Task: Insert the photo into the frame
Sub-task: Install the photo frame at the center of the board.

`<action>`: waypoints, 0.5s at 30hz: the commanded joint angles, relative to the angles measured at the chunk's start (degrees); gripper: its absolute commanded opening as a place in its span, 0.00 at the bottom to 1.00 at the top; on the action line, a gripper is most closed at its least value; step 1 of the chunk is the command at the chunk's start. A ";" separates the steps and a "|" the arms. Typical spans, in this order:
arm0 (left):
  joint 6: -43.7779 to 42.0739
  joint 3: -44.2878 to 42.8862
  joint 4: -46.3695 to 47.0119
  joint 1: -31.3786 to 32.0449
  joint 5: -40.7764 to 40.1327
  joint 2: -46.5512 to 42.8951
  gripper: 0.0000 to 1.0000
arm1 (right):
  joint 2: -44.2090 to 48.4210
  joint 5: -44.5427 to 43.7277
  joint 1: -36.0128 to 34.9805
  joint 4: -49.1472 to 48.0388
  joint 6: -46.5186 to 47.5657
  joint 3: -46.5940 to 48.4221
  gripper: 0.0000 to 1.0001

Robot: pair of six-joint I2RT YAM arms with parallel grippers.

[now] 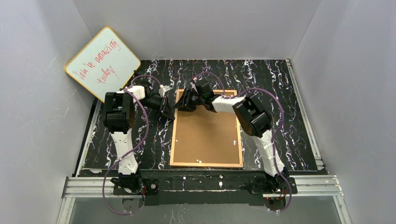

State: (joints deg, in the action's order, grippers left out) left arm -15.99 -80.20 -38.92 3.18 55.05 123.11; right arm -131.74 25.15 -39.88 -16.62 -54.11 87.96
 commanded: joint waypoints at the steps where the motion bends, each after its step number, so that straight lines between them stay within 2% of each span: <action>1: -6.21 1.42 -4.62 2.12 -10.00 0.58 0.06 | 4.24 2.75 0.43 -2.27 -1.16 -1.38 0.53; 6: -13.33 -1.44 -12.06 1.85 -13.17 -1.63 0.11 | 15.66 -0.80 4.38 4.15 0.96 -7.52 0.66; 9: -16.82 -1.85 -15.40 1.74 -15.47 -3.68 0.13 | 23.80 -3.59 8.73 8.53 2.90 -13.47 0.79; 11: -17.89 -0.04 -15.66 1.82 -16.72 -5.41 0.14 | 28.75 -6.67 12.74 13.71 4.39 -16.75 0.85; 15: -19.56 6.90 -13.14 2.44 -18.45 -8.96 0.14 | 37.91 -16.59 22.20 23.32 7.42 -23.15 0.89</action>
State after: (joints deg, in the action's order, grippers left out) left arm -30.30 -79.13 -50.81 5.02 43.44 119.63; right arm -101.41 19.40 -25.56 -4.51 -50.59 70.15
